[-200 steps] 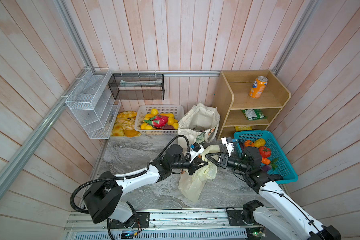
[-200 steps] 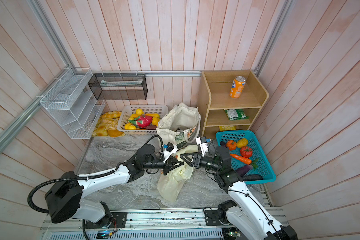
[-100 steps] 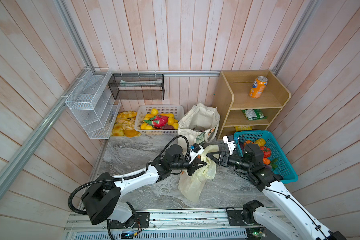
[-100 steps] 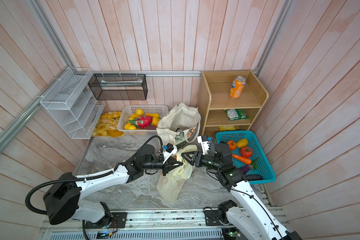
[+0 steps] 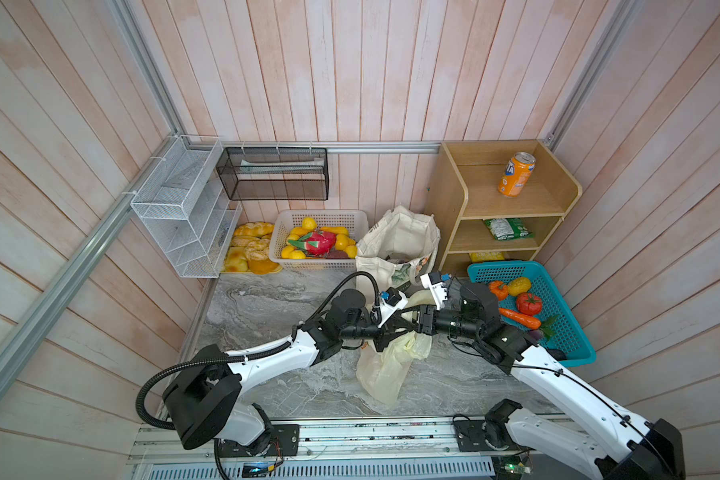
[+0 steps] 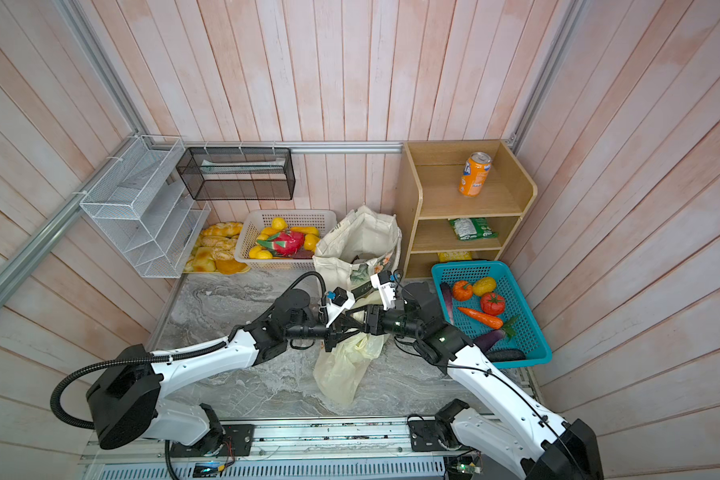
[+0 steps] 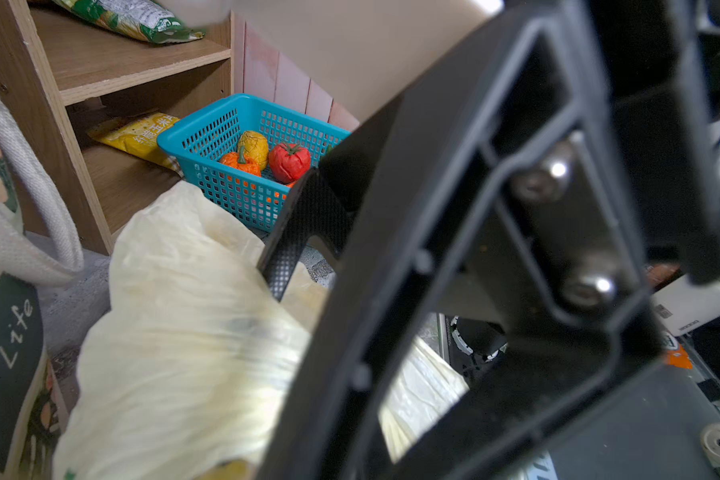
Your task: Place the mixed food into the grocery bags and tie them
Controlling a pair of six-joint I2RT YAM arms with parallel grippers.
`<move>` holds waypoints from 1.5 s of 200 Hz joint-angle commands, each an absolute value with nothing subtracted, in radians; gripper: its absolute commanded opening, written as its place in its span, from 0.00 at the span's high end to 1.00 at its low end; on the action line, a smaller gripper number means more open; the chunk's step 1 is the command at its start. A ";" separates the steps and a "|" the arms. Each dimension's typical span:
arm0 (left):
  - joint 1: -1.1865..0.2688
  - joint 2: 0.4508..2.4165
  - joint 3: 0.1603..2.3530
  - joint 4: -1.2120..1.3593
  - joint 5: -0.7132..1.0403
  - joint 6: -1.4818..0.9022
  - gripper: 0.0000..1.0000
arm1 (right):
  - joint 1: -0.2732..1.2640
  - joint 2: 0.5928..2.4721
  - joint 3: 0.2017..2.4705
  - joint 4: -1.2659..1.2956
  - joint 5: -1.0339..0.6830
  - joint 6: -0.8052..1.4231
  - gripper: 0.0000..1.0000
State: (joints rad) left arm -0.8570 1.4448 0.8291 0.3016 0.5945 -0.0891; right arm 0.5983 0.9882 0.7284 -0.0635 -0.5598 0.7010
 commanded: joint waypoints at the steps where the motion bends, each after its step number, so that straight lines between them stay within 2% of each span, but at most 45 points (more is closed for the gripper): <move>1: -0.859 1.436 0.847 0.297 0.605 -0.053 1.00 | 0.606 1.014 0.740 -0.031 -0.537 0.699 0.78; 26: -0.859 1.426 0.849 0.286 0.603 -0.046 1.00 | 0.605 1.022 0.726 -0.002 -0.546 0.707 1.00; 33: -0.859 1.419 0.846 0.284 0.595 -0.046 0.97 | 0.599 1.017 0.723 0.004 -0.556 0.706 1.00; 59: -0.857 1.357 0.803 0.299 0.557 -0.045 0.69 | 0.564 0.992 0.695 0.044 -0.617 0.713 1.00; 77: -0.844 1.284 0.748 0.319 0.524 -0.050 0.59 | 0.523 0.964 0.656 0.107 -0.691 0.735 1.00; 96: -0.817 1.213 0.693 0.349 0.504 -0.069 0.53 | 0.476 0.941 0.608 0.191 -0.772 0.769 1.00; 147: -0.756 1.161 0.671 0.344 0.514 -0.094 0.53 | 0.442 0.906 0.560 0.293 -0.857 0.796 1.00; 185: -0.766 1.247 0.735 0.356 0.631 -0.120 0.51 | 0.442 0.918 0.555 0.295 -0.842 0.800 1.00; 300: -0.857 1.422 0.855 0.403 0.735 -0.159 0.44 | 0.444 0.919 0.520 0.299 -0.816 0.805 1.00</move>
State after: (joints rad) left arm -0.8444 1.3930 0.8082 0.3641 0.6945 -0.1436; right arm 0.4438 0.9264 0.5327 0.2703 -0.8112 0.7959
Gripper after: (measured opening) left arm 0.558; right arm 0.047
